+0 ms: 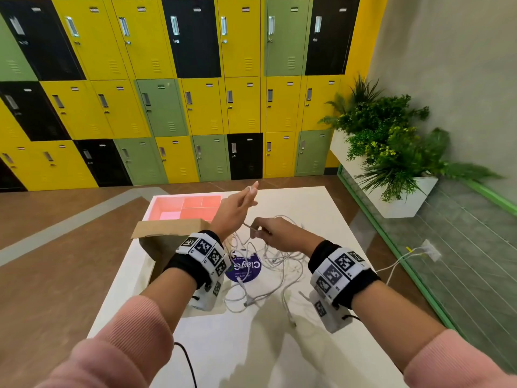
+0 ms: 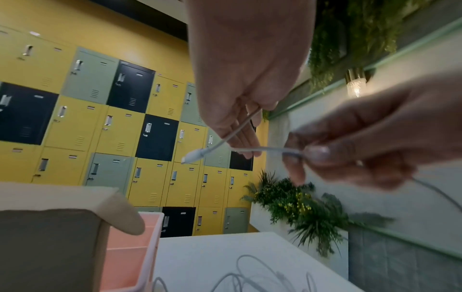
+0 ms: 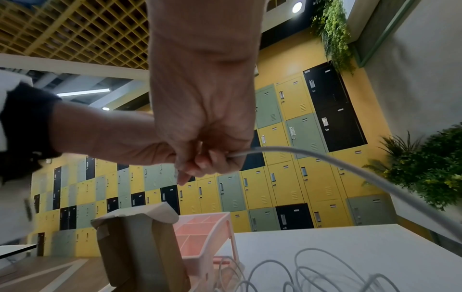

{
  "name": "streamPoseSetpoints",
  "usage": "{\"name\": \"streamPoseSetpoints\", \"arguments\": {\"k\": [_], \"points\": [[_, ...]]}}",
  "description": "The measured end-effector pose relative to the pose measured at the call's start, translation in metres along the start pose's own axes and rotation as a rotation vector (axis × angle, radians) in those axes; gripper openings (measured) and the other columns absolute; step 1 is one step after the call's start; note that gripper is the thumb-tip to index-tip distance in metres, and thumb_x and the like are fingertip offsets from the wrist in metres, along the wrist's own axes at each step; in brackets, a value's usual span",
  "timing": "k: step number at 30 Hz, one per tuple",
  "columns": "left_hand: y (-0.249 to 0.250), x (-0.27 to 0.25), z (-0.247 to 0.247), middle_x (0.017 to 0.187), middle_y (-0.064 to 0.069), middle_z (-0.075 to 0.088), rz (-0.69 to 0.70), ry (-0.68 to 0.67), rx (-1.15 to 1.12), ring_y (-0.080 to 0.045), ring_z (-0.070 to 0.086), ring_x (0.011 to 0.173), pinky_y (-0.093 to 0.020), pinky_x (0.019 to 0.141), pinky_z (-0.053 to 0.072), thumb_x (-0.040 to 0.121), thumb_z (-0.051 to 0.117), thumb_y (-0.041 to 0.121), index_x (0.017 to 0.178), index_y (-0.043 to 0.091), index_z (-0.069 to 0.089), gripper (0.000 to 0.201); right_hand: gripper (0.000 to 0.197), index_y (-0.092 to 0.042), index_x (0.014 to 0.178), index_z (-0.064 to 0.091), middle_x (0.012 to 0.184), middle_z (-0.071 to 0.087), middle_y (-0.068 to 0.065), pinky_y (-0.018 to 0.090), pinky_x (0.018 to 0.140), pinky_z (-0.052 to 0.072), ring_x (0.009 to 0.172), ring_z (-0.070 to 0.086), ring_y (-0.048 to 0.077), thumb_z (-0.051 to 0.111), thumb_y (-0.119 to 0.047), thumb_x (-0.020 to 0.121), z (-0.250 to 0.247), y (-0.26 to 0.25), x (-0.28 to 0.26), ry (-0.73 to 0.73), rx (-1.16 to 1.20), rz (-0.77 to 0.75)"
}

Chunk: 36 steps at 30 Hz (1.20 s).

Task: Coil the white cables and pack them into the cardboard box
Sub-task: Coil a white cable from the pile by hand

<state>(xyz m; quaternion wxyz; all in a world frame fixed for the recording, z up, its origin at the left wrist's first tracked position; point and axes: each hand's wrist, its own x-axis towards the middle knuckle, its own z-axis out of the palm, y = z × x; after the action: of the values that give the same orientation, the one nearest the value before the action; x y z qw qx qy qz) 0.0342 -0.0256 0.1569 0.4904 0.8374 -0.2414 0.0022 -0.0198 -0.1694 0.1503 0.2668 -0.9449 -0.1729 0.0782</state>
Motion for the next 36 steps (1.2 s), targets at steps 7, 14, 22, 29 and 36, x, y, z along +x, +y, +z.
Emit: {"name": "streamPoseSetpoints", "arguments": {"k": [7,14,22,29,36], "points": [[-0.006,-0.004,0.004,0.055,-0.005,0.062,-0.051,-0.075,0.099,0.002,0.061,0.048,-0.010,0.055,0.041,0.103,0.028,0.039,0.119,0.009,0.061,0.048,0.025,-0.003,0.090,0.068,0.080,0.062,0.003,0.016,0.059,0.034,0.072,0.051,0.012,0.060,-0.026,0.092,-0.021,0.000,-0.002,0.172,-0.031,-0.047],[-0.007,-0.010,0.005,0.040,0.005,0.033,-0.182,-0.276,-0.157,-0.006,0.028,0.034,-0.019,0.039,0.027,0.104,0.019,0.042,0.095,-0.005,0.067,0.068,0.024,-0.006,0.080,0.059,0.073,0.053,-0.002,0.018,0.058,0.032,0.064,0.043,0.006,0.064,-0.027,0.089,-0.034,0.001,0.000,0.374,0.003,-0.095],[0.010,-0.013,-0.002,0.046,0.008,0.024,-0.362,-0.374,-0.551,-0.007,0.016,0.039,-0.021,0.040,0.014,0.104,0.024,0.037,0.068,0.015,0.039,0.045,0.023,-0.006,0.094,0.055,0.063,0.049,0.002,0.018,0.051,0.031,0.054,0.038,0.011,0.054,-0.029,0.095,-0.028,0.005,-0.004,0.344,0.143,-0.029],[0.013,-0.015,-0.003,0.050,0.007,0.026,-0.388,-0.350,-0.574,-0.005,0.018,0.041,-0.019,0.040,0.015,0.103,0.029,0.029,0.067,0.017,0.037,0.039,0.029,-0.006,0.091,0.055,0.071,0.055,-0.001,0.023,0.057,0.031,0.062,0.044,0.009,0.041,-0.030,0.101,-0.021,0.006,-0.003,0.272,0.120,-0.038],[0.009,-0.016,-0.003,0.048,0.006,0.029,-0.427,-0.291,-0.735,-0.006,0.020,0.041,-0.018,0.039,0.017,0.103,0.032,0.029,0.064,0.016,0.037,0.041,0.031,-0.008,0.083,0.052,0.069,0.051,0.005,0.020,0.054,0.029,0.060,0.041,0.011,0.044,-0.033,0.099,-0.019,0.006,-0.001,0.349,0.173,-0.057]]}}
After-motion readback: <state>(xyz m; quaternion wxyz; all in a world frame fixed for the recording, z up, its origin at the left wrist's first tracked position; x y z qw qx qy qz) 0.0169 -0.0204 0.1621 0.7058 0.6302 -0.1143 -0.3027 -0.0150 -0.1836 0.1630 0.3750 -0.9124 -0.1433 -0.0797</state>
